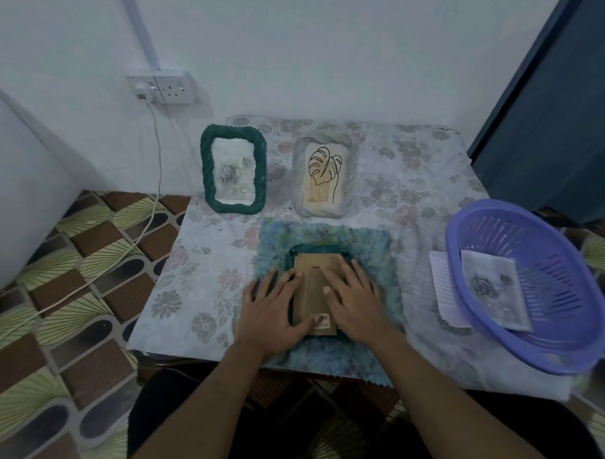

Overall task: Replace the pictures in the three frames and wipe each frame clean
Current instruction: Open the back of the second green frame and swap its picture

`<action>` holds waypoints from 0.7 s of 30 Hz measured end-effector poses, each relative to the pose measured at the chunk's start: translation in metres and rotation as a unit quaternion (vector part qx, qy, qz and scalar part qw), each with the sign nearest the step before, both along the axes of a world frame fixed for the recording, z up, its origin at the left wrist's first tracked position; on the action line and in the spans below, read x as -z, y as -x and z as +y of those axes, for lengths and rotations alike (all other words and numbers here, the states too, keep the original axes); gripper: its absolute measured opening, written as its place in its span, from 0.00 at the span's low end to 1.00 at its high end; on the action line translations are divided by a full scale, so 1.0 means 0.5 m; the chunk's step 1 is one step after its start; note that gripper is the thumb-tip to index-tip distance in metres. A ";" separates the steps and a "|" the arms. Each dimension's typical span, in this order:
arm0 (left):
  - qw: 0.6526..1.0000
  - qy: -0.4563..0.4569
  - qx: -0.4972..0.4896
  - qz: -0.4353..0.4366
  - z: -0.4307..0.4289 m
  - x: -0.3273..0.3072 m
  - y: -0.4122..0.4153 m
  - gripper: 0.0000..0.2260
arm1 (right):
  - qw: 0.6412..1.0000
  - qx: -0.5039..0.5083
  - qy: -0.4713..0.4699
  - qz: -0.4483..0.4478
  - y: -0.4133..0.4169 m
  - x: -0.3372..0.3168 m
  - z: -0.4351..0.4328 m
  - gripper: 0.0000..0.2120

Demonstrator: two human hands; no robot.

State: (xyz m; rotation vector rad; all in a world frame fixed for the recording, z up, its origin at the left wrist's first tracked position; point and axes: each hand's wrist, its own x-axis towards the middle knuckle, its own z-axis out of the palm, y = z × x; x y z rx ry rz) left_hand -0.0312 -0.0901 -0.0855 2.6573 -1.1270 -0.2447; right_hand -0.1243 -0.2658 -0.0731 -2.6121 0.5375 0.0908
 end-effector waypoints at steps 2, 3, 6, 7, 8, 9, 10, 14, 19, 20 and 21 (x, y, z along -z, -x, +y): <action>1.000 0.002 0.001 0.002 0.001 0.002 0.000 0.41 | 0.999 -0.017 0.030 0.013 0.005 0.009 0.003 0.24; 1.000 0.003 0.002 0.000 0.001 0.004 -0.001 0.40 | 0.999 -0.021 0.043 0.015 0.007 0.013 0.003 0.24; 1.000 0.024 -0.003 0.008 0.003 0.009 -0.004 0.35 | 0.998 -0.025 0.063 0.017 0.011 0.021 0.005 0.24; 0.999 0.037 -0.005 0.017 0.004 0.008 -0.004 0.34 | 0.997 -0.025 0.067 0.015 0.011 0.023 0.007 0.25; 0.998 0.052 -0.006 0.025 0.005 0.006 -0.005 0.34 | 0.997 -0.024 0.070 0.011 0.011 0.024 0.008 0.26; 0.997 0.067 -0.008 0.036 0.005 0.006 -0.005 0.33 | 0.997 -0.024 0.071 0.009 0.012 0.025 0.008 0.28; 0.995 0.087 -0.013 0.048 0.006 0.005 -0.006 0.32 | 0.997 -0.024 0.071 0.008 0.011 0.026 0.008 0.31; 0.977 0.173 -0.048 0.115 0.010 0.005 -0.015 0.23 | 0.997 -0.024 0.069 0.003 0.014 0.026 0.010 0.33; 0.951 0.236 -0.072 0.188 0.026 -0.016 -0.032 0.15 | 0.997 -0.023 0.069 0.004 0.011 0.027 0.010 0.33; 0.960 0.216 -0.053 0.170 0.033 -0.017 -0.034 0.15 | 0.997 -0.022 0.069 0.003 0.011 0.027 0.011 0.34; 0.971 0.188 -0.030 0.146 0.041 -0.016 -0.035 0.16 | 0.997 -0.021 0.068 0.003 0.011 0.027 0.011 0.34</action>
